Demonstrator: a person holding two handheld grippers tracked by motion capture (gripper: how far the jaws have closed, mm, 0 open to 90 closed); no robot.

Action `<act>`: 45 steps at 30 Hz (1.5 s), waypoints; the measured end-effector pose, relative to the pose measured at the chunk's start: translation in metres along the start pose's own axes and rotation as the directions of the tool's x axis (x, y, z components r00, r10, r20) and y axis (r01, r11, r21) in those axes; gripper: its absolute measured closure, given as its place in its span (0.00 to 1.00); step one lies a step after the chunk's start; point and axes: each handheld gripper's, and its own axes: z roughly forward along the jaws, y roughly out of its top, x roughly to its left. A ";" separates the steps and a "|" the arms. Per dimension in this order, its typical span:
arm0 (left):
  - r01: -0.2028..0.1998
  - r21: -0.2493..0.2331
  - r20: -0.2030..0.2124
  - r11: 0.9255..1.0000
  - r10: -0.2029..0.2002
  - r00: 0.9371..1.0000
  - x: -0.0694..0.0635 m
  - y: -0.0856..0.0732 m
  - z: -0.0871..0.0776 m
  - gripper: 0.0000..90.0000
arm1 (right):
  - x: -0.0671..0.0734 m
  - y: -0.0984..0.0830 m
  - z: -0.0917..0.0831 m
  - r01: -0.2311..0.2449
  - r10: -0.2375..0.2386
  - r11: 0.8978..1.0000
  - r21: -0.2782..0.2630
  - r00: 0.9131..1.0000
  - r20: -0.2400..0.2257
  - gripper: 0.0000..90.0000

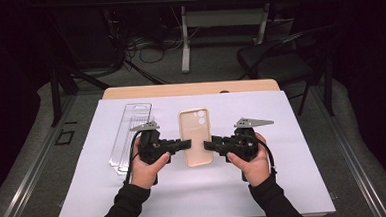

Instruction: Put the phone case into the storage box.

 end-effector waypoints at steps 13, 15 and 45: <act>-0.013 0.001 0.018 1.000 0.013 1.000 -0.001 0.000 0.001 0.90 | -0.002 -0.001 -0.002 -0.019 0.019 1.000 0.000 1.000 -0.018 0.81; -0.014 0.001 0.019 1.000 0.014 1.000 -0.001 0.000 0.001 0.90 | -0.002 -0.001 -0.003 -0.018 0.019 1.000 0.006 1.000 -0.017 0.83; -0.018 -0.001 0.029 1.000 0.018 0.999 -0.001 0.000 0.001 0.90 | -0.006 -0.003 -0.004 -0.009 0.009 1.000 -0.005 0.999 -0.032 0.91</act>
